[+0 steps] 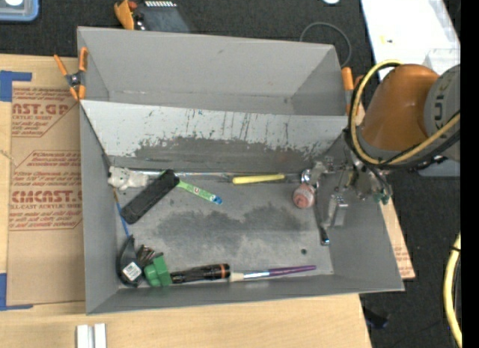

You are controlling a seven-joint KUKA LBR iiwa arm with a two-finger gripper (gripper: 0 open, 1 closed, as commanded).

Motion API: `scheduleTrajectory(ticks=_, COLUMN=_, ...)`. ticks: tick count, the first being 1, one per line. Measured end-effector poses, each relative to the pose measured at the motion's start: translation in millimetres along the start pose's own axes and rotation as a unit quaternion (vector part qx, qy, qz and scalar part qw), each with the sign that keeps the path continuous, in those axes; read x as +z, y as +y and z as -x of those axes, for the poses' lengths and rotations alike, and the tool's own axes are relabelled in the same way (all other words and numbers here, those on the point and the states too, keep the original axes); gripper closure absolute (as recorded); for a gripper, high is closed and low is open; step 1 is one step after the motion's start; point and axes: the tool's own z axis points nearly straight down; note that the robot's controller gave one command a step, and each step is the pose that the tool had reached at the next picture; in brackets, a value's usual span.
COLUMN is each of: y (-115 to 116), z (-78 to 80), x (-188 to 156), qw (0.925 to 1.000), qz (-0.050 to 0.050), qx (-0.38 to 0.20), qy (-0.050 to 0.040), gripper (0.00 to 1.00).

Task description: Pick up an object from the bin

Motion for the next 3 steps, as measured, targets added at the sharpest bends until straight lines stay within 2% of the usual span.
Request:
scheduleTrajectory(ticks=1, y=0.5, z=2.1, x=-4.8, qw=1.0, qz=-0.001, qx=-0.001, qy=-0.0037, gripper=0.0)
scheduleTrajectory(ticks=2, y=-0.2, z=20.9, x=56.5, qw=0.9996, qz=0.0, qx=0.027, qy=-0.0031, gripper=0.0)
scheduleTrajectory(ticks=3, y=-5.5, z=23.0, x=55.8, qw=0.9982, qz=-0.002, qx=-0.059, qy=-0.0081, gripper=0.0)
